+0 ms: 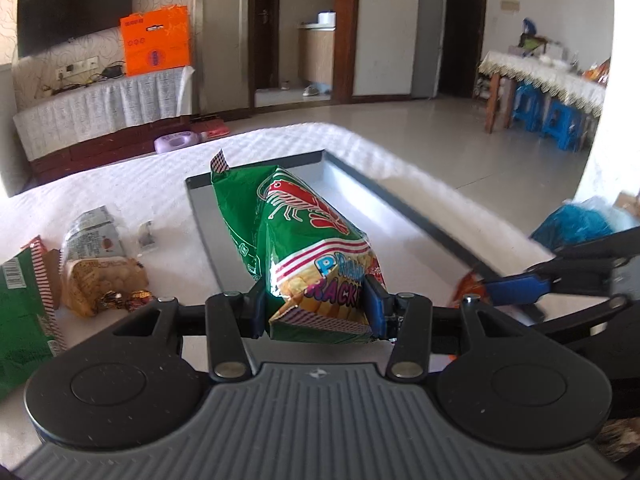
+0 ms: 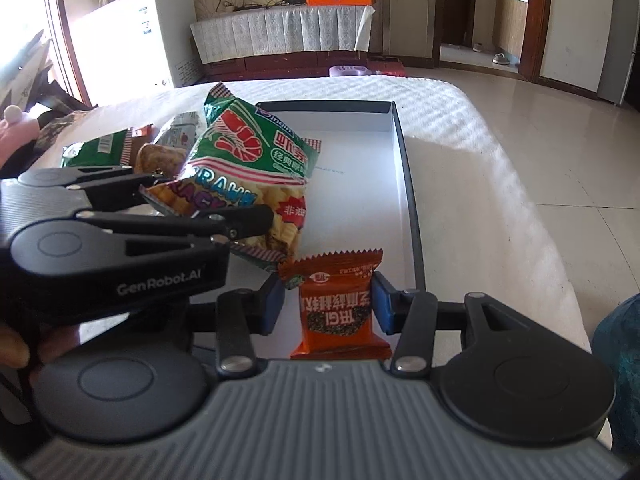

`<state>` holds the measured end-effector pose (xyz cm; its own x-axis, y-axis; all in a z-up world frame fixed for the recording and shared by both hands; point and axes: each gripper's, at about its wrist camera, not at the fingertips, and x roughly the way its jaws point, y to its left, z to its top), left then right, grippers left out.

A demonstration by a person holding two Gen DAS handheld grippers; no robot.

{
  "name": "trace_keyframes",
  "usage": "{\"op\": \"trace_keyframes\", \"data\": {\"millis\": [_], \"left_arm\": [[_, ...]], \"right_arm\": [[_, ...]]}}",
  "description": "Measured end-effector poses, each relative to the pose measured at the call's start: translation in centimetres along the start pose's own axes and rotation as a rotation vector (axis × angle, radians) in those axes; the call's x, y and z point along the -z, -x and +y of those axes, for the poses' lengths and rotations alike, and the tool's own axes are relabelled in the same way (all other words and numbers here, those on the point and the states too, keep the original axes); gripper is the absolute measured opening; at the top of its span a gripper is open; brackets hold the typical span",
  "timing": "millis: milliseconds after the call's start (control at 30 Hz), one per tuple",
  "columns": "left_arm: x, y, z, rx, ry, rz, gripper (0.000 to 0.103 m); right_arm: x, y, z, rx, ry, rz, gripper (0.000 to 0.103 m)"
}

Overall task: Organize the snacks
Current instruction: 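Lift and carry both held snacks over the dark box tray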

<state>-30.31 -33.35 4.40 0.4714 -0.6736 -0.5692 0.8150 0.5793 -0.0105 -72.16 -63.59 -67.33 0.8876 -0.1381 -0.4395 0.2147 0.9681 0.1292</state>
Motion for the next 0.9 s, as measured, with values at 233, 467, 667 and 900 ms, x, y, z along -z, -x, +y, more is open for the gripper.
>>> {"op": "trace_keyframes", "data": {"millis": [233, 467, 667, 900], "left_arm": [[0.0, -0.1, 0.4, -0.003, -0.009, 0.001, 0.053], [0.2, 0.7, 0.5, 0.014, -0.019, 0.008, 0.054], [0.4, 0.9, 0.2, -0.006, -0.035, 0.0, 0.055], [0.4, 0.9, -0.1, -0.013, -0.039, 0.0, 0.056]], "right_arm": [[0.0, -0.4, -0.8, 0.007, -0.019, 0.006, 0.049], [-0.1, -1.0, -0.6, 0.017, -0.013, 0.018, 0.049], [-0.2, -1.7, -0.7, 0.037, -0.006, 0.024, 0.049], [-0.5, -2.3, -0.6, 0.053, 0.018, 0.023, 0.048]]}}
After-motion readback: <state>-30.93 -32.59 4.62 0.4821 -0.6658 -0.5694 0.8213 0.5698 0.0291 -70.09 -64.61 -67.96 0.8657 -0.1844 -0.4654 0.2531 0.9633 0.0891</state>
